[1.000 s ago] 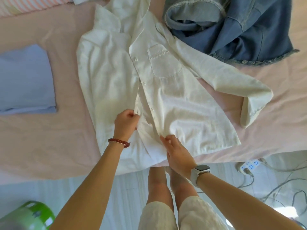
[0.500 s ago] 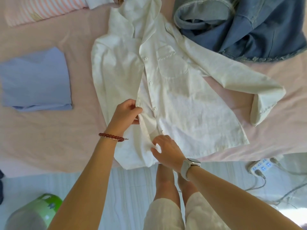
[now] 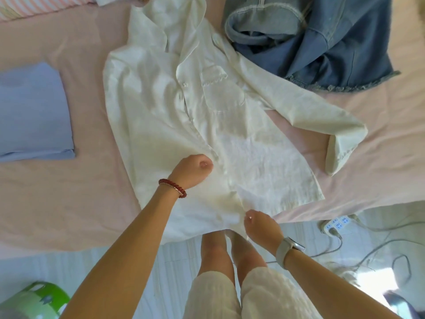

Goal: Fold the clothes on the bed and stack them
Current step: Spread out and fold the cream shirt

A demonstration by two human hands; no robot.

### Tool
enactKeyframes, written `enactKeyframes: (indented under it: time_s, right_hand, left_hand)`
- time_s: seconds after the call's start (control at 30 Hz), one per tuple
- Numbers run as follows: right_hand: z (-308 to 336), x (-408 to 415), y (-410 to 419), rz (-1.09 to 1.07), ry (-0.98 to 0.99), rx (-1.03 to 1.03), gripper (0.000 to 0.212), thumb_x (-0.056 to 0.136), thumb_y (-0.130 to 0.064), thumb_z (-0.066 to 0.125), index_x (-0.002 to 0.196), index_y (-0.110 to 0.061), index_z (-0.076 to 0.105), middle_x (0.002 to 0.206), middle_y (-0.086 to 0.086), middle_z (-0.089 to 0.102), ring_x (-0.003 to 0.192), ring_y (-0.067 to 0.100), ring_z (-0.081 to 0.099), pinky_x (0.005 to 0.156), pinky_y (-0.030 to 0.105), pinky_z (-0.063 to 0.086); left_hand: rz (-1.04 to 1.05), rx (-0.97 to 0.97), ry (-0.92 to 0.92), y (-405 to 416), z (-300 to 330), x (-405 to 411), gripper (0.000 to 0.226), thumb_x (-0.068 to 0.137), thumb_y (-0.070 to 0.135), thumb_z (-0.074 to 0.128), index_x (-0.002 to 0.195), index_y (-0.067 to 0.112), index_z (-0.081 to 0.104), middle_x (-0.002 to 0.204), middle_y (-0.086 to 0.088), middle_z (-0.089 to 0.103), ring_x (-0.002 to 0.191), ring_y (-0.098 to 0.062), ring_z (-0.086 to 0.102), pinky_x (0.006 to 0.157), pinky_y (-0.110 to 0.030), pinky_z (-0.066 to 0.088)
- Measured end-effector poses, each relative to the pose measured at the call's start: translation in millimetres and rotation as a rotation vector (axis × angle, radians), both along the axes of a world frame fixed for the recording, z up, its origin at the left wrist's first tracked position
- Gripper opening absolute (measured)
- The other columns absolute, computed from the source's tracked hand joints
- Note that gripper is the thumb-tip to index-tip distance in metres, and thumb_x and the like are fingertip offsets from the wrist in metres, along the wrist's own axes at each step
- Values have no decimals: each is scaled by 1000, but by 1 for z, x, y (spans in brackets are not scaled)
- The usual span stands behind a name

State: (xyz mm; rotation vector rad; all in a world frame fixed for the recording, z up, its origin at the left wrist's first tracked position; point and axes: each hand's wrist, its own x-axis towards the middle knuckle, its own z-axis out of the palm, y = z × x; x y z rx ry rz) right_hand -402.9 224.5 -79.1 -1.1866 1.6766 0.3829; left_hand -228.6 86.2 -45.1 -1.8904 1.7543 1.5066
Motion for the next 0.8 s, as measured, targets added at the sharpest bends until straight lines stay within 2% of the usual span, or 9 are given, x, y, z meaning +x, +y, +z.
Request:
enactKeyframes:
  time_s: [0.07, 0.17, 0.37, 0.5, 0.6, 0.7, 0.8]
  right_hand:
    - [-3, -4, -11, 31, 70, -37, 27, 96, -19, 31, 104, -13, 57, 104, 7, 59, 95, 24, 56, 81, 32, 46]
    - [3, 4, -45, -28, 38, -204, 28, 96, -17, 33, 108, -12, 58, 107, 6, 59, 95, 24, 56, 81, 33, 47]
    - [9, 44, -135, -91, -121, -452, 30, 95, -16, 37, 116, -15, 58, 109, 4, 61, 96, 22, 58, 81, 33, 48]
    - [9, 77, -196, -65, -173, -546, 29, 95, -20, 41, 118, -16, 57, 108, 1, 60, 98, 18, 55, 81, 30, 45]
    - [3, 97, -228, -34, -139, -554, 27, 95, -24, 42, 115, -16, 57, 105, 1, 59, 98, 19, 54, 80, 32, 46]
    - [-3, 109, -242, -20, -29, -503, 27, 94, -30, 42, 112, -15, 55, 103, 2, 58, 97, 22, 54, 77, 31, 44]
    - [-9, 112, -242, -60, 17, -465, 25, 92, -33, 45, 108, -15, 50, 99, -1, 59, 93, 20, 54, 73, 30, 43]
  left_hand:
    - [121, -138, -85, -11, -9, 8, 23, 93, 19, 47, 108, 11, 62, 111, -5, 64, 107, -21, 56, 83, -24, 39]
    - [208, -314, -161, -36, -18, 27, 21, 91, 15, 47, 103, 8, 63, 106, -9, 65, 101, -26, 58, 78, -23, 36]
    - [175, -460, -184, -108, -22, 63, 22, 92, 13, 46, 106, 9, 62, 112, -10, 59, 98, -26, 58, 79, -26, 40]
    - [82, -541, -202, -170, -27, 75, 30, 93, 7, 43, 120, 6, 56, 130, -12, 46, 101, -31, 57, 89, -31, 41]
    - [-57, -571, -158, -214, -35, 78, 39, 94, 1, 37, 131, 8, 49, 144, -6, 36, 119, -25, 50, 97, -33, 39]
    - [-233, -485, -118, -253, -46, 78, 46, 95, 2, 34, 137, 18, 42, 154, 2, 21, 131, -19, 39, 102, -33, 36]
    - [-337, -429, -156, -277, -56, 76, 43, 95, 12, 39, 137, 22, 40, 146, 1, 32, 120, -26, 49, 95, -35, 40]
